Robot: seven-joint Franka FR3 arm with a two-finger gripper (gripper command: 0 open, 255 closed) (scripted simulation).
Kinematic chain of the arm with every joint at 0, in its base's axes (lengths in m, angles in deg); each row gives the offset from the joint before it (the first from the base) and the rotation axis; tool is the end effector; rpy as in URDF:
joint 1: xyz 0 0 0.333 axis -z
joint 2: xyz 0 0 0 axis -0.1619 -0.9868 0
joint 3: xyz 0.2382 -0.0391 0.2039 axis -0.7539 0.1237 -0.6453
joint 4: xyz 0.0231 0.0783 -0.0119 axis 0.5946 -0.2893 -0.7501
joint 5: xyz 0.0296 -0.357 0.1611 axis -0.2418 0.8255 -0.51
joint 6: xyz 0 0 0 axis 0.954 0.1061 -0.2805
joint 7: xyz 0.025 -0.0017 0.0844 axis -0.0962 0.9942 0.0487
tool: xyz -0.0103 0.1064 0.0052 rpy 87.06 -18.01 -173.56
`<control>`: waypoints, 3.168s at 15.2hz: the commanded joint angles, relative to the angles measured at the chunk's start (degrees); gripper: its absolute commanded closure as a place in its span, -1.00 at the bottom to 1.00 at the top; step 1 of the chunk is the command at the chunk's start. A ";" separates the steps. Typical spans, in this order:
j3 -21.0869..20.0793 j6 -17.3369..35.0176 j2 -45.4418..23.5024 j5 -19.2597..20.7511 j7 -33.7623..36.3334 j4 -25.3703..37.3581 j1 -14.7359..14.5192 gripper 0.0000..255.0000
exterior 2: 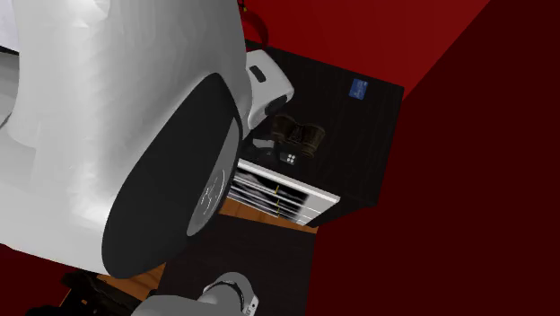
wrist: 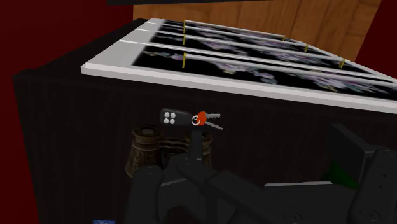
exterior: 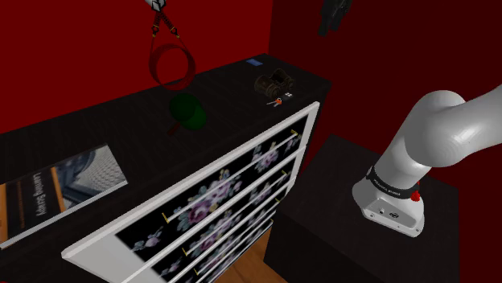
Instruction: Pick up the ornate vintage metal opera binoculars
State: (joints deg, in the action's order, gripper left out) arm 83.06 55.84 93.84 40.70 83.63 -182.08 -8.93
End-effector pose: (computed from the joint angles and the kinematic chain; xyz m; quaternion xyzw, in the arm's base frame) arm 0.3129 -0.0302 0.6277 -0.9985 -0.0114 -0.0447 0.0294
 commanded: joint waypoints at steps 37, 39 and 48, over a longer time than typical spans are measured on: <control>5.84 55.68 -31.78 15.47 -3.00 -16.06 6.73 1.00; 5.83 55.67 -31.77 15.47 -2.98 -16.06 6.73 1.00; 5.70 51.38 -29.22 14.81 -3.75 -14.30 6.48 1.00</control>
State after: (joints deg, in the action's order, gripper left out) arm 88.86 108.12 64.18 55.65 79.92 -196.87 -2.36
